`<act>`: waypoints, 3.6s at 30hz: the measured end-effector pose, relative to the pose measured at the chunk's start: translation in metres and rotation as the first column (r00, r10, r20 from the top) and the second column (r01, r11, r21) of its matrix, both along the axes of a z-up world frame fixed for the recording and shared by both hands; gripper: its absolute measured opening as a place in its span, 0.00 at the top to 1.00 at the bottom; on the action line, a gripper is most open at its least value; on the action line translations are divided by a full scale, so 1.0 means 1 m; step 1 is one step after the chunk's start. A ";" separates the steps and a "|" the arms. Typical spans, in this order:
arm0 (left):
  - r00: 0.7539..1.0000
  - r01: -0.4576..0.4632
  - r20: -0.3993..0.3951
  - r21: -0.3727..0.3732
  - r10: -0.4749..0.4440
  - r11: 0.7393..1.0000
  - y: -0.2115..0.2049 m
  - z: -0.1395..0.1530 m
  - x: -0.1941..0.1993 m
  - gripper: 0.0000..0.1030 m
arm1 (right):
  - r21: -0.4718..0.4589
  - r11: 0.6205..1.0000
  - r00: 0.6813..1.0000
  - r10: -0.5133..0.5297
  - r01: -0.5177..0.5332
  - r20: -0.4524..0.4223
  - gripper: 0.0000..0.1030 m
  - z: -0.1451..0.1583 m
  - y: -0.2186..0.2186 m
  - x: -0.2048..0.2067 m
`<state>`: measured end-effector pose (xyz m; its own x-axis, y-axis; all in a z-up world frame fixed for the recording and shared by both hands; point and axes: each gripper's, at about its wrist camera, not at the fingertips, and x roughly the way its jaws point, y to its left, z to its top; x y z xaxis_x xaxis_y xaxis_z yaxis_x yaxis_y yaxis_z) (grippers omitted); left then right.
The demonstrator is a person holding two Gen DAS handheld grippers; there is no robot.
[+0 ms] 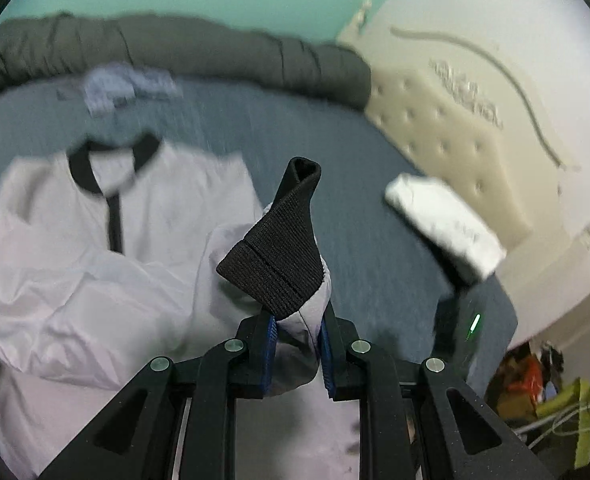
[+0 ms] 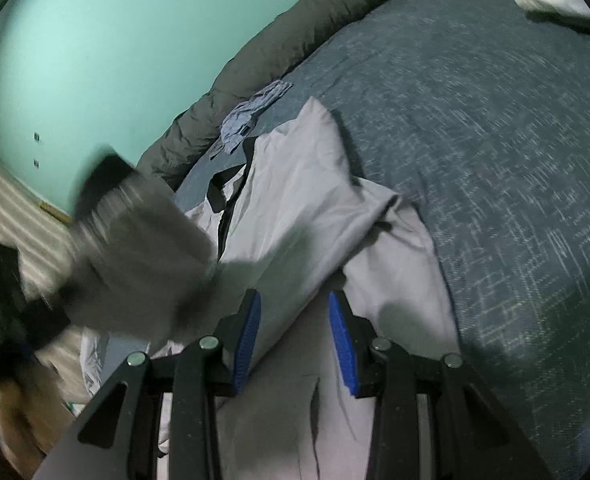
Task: Fold clothes
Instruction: 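Carry the held cuff across the jacket front and release it with the left tool, then grasp the jacket side edge with the right tool and fold it inward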
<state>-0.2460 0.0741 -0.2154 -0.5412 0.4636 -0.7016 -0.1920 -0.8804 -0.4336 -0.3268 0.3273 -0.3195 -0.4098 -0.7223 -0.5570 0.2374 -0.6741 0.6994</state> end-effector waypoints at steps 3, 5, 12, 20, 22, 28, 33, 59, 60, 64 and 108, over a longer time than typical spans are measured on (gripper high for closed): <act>0.997 0.041 0.060 -0.038 -0.039 0.998 0.022 -0.026 0.009 0.79 | -0.036 0.999 1.000 -0.006 0.007 0.025 0.59 -0.003 0.007 -0.004; 0.995 0.067 0.083 -0.050 -0.063 0.997 0.025 -0.036 0.020 0.77 | -0.041 0.999 1.000 0.006 -0.005 0.030 0.56 -0.003 0.006 -0.005; 0.994 0.055 0.098 -0.073 -0.048 0.996 0.002 -0.046 0.054 0.55 | -0.112 0.992 0.996 0.058 -0.050 0.069 0.42 -0.007 -0.003 -0.007; 0.988 -0.090 0.113 -0.102 0.102 0.991 -0.060 -0.058 0.073 0.54 | 0.081 0.988 0.988 0.122 -0.130 0.092 0.40 -0.009 -0.021 -0.004; 0.984 -0.122 0.111 -0.132 0.137 0.984 -0.074 -0.060 0.078 0.54 | 0.138 0.983 0.990 0.109 -0.120 0.086 0.40 -0.011 -0.021 -0.003; 0.962 -0.228 0.112 -0.165 0.248 0.960 -0.128 -0.063 0.088 0.54 | 0.232 0.960 0.987 0.144 -0.158 0.076 0.43 -0.014 -0.024 0.000; 0.935 -0.315 0.099 -0.204 0.340 0.927 -0.179 -0.061 0.093 0.54 | 0.296 0.931 0.977 0.204 -0.211 0.056 0.84 -0.013 -0.028 0.008; 0.913 -0.329 0.119 -0.351 0.391 0.876 -0.259 -0.107 0.042 0.54 | 0.226 0.960 0.986 0.165 -0.166 0.024 0.95 -0.005 -0.014 0.016; 0.915 -0.327 0.112 -0.357 0.388 0.875 -0.258 -0.107 0.040 0.54 | 0.230 0.958 0.985 0.170 -0.170 0.021 0.95 -0.005 -0.015 0.017; 0.914 -0.349 0.081 -0.342 0.397 0.872 -0.262 -0.099 0.036 0.66 | 0.229 0.958 0.984 0.176 -0.175 0.014 0.95 -0.004 -0.017 0.017; 0.865 -0.433 0.109 -0.328 0.489 0.840 -0.292 -0.096 0.016 0.73 | 0.369 0.852 0.926 0.369 -0.372 0.084 0.95 -0.005 -0.056 0.056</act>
